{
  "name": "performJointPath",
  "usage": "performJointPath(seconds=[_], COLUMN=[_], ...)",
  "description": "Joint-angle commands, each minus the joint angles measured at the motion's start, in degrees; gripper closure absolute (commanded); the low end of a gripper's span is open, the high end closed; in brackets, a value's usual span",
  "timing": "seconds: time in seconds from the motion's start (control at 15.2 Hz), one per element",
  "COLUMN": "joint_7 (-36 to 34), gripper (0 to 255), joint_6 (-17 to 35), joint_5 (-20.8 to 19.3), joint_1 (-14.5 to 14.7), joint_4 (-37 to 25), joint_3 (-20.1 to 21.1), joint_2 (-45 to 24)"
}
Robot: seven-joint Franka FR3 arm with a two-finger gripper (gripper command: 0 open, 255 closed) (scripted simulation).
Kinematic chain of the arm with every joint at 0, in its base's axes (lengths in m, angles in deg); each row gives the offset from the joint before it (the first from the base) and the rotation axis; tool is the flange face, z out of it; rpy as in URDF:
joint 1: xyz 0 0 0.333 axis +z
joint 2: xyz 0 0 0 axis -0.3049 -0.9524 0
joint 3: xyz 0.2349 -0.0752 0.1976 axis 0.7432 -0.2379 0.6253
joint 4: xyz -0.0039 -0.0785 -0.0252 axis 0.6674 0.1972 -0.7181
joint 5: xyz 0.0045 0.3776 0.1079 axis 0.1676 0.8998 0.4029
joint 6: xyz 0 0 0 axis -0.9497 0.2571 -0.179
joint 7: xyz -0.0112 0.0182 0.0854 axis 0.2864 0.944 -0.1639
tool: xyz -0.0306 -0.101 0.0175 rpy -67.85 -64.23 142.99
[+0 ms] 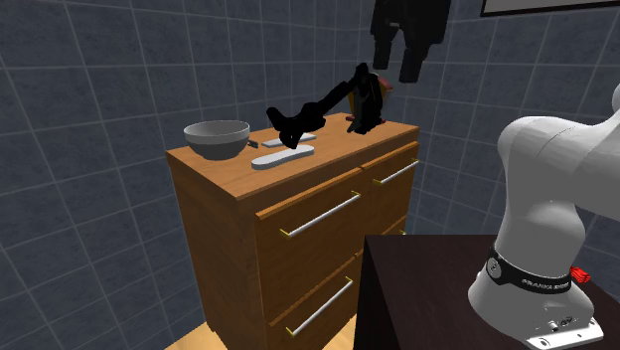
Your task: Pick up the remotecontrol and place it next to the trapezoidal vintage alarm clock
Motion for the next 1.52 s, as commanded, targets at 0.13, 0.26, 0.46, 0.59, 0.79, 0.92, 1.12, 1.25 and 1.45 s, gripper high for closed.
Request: performJointPath(seconds=[0.13,0.26,0.46,0.59,0.79,0.92,1.12,1.25,1.45], joint_7=[3.7,7.3,12.6,16.2,21.5,25.1,30.6,34.4,40.5], gripper=[0,0,0,0,0,0,0,0,0], joint_6=[2.2,4.5,8.1,10.5,14.2,16.7,20.2,22.5,25.5], joint_5=[-1.6,-3.1,-5.2,-6.4,-7.8,-8.5,-8.8,-8.4,-7.0], joint_1=[-0.2,-0.5,-0.9,-1.1,-1.3,-1.2,-0.9,-0.6,0.1], joint_4=[1.4,2.5,3.4,3.6,3.2,2.5,0.7,-0.9,-3.9], joint_3=[-2.8,-5.6,-9.7,-12.5,-16.5,-19.2,-23.2,-25.8,-29.5], joint_2=[-0.7,-1.8,-4.2,-6.3,-10.1,-13.1,-18.3,-22.0,-28.3])
